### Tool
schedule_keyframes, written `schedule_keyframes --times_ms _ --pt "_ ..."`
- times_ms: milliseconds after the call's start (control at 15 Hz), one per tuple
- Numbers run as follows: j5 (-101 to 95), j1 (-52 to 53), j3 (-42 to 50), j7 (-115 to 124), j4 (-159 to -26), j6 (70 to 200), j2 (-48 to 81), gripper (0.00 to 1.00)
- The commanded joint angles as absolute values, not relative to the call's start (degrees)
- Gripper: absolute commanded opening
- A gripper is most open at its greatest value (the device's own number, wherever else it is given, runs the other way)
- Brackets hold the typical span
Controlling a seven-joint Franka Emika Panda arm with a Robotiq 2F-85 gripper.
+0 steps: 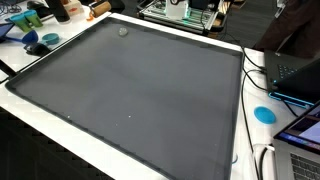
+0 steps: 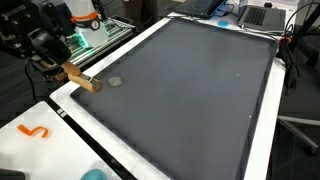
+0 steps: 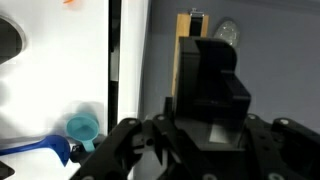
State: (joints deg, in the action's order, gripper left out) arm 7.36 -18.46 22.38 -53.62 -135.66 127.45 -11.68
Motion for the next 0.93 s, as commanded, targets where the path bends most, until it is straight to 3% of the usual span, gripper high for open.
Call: schedule_keyframes --times_ms 0,800,867 --pt "2.8 -18.6 21.0 -47.7 -137.7 123.5 -18.9 0.25" --pt "-4.0 -16.2 16.9 -35.1 -137.7 112.0 -34.0 0.25" --pt "-3.0 -15.2 18.6 -36.8 -136.7 113.0 -31.4 0.50"
